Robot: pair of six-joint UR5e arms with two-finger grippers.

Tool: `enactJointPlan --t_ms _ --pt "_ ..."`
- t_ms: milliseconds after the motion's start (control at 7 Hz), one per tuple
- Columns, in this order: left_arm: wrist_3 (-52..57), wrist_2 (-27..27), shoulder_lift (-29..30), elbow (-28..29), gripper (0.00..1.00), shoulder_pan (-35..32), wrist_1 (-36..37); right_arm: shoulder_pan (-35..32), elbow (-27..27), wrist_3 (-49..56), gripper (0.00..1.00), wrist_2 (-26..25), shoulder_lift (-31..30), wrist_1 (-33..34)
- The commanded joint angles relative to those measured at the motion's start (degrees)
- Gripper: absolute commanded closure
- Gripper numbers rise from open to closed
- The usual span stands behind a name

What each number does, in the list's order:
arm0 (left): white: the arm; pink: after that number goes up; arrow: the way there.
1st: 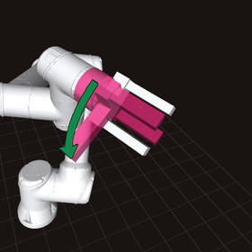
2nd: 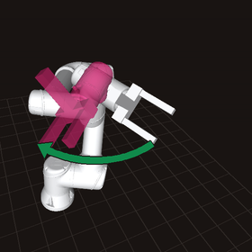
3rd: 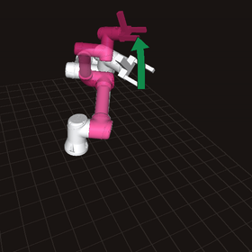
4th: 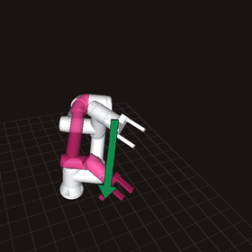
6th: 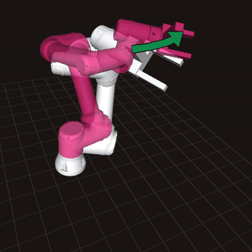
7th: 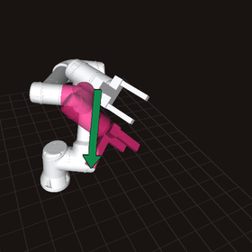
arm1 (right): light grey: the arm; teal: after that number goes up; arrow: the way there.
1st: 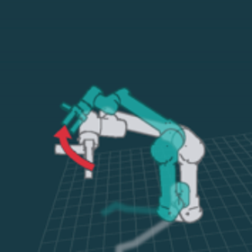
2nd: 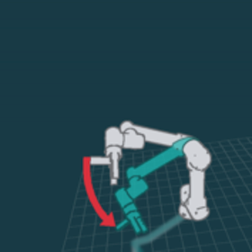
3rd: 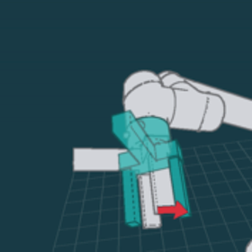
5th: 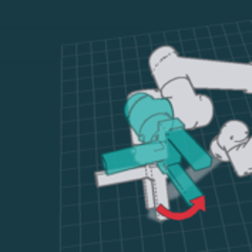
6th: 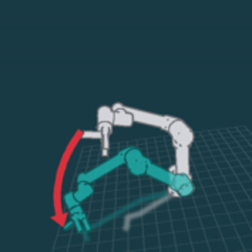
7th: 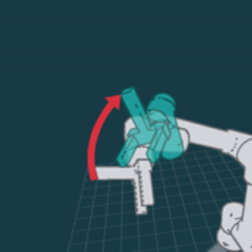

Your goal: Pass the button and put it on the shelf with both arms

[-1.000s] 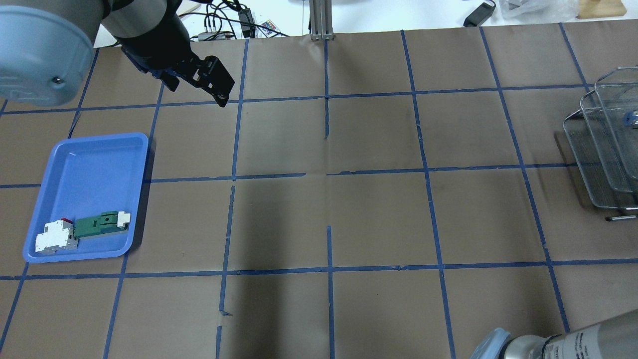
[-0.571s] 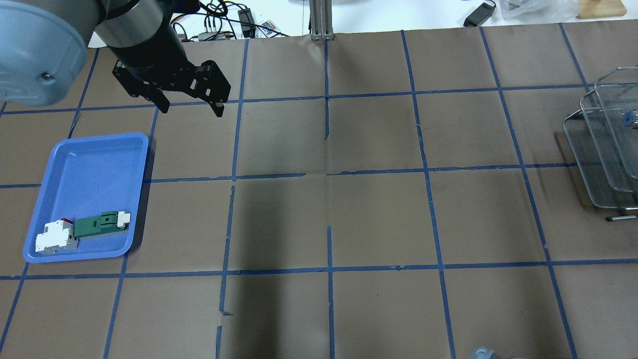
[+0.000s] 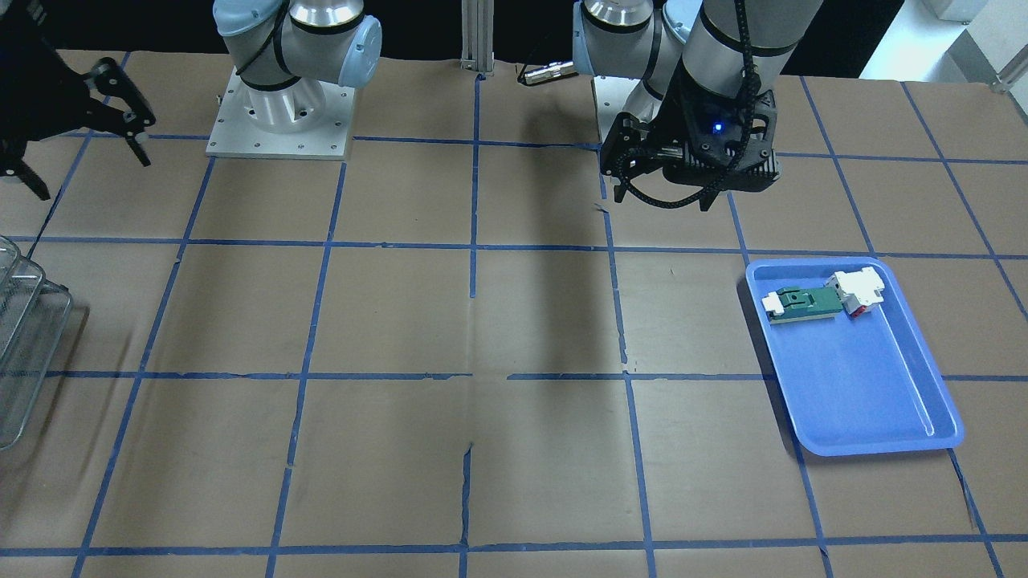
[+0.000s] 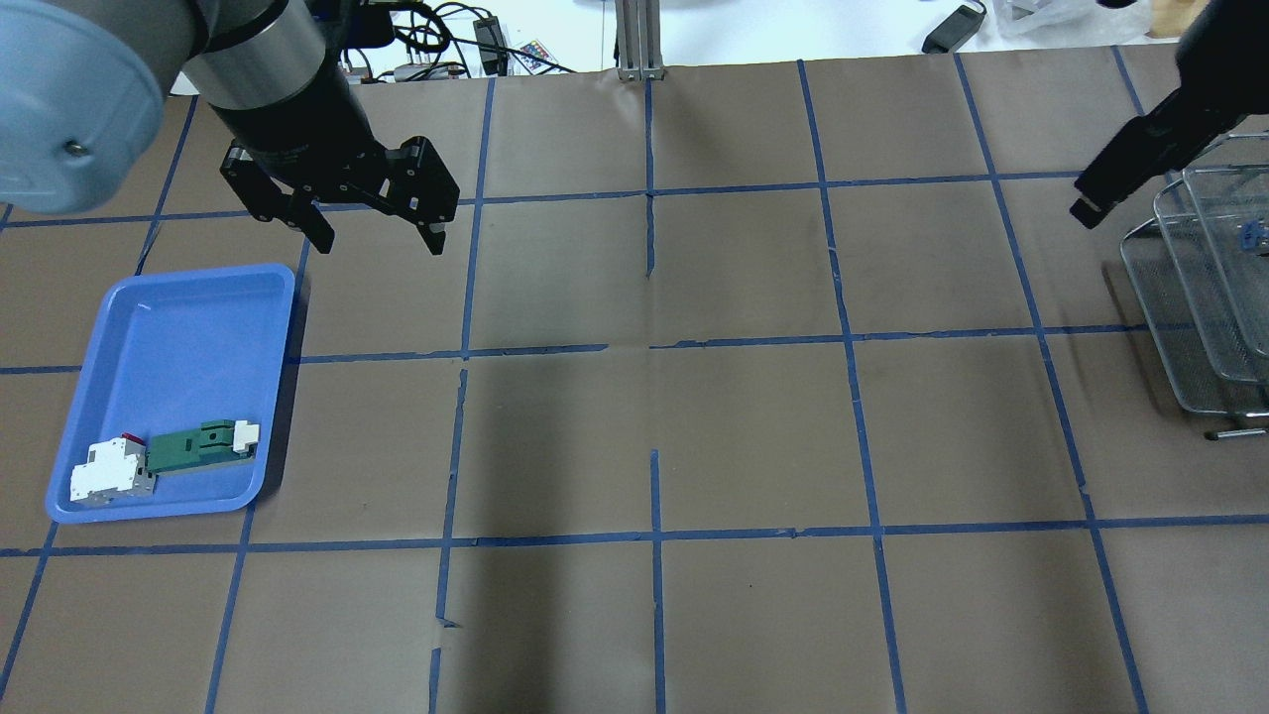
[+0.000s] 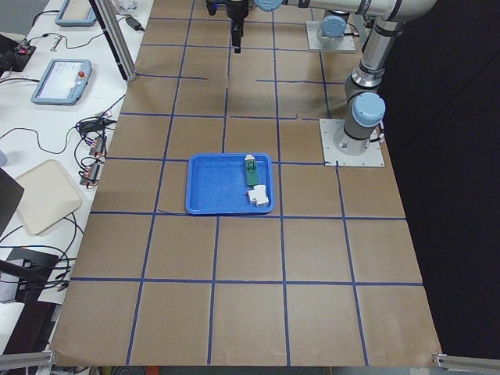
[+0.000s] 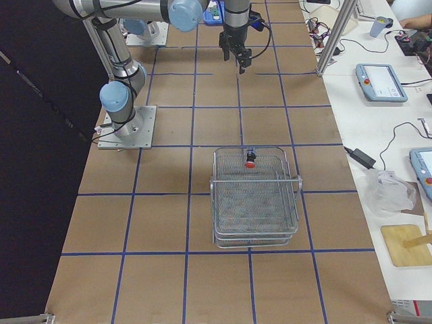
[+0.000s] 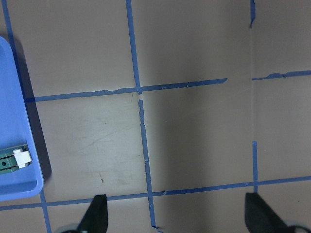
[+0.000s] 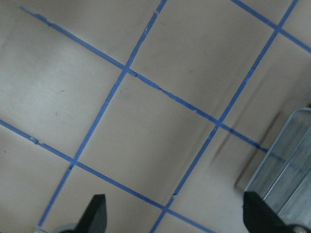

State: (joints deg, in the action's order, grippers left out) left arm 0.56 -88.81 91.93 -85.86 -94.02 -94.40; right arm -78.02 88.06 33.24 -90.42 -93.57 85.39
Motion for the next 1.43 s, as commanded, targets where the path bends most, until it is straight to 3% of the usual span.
enactJointPlan --t_ms 0,286,429,571,857,1286 --pt "0.06 -0.13 -0.09 -0.01 0.0 0.06 -0.52 -8.52 0.27 -32.34 0.0 -0.54 0.05 -0.66" --pt "-0.29 -0.13 -0.09 -0.01 0.0 0.07 -0.09 -10.39 -1.47 -41.74 0.0 -0.19 2.5 -0.75" --pt "-0.38 -0.13 -0.09 -0.01 0.0 0.07 0.0 -11.01 -2.18 -37.68 0.0 -0.8 2.86 2.39" --pt "-0.29 -0.13 -0.09 0.07 0.0 0.07 0.0 -11.01 -1.32 -35.46 0.0 -1.07 3.04 9.81" --pt "-0.29 -0.22 -0.09 0.07 0.0 0.15 -0.26 -11.19 1.14 -36.31 0.0 -1.42 3.22 9.8" --pt "-0.38 -0.13 -0.17 0.08 0.0 0.15 -0.35 -12.67 2.82 -45.8 0.0 -0.72 2.6 8.22"
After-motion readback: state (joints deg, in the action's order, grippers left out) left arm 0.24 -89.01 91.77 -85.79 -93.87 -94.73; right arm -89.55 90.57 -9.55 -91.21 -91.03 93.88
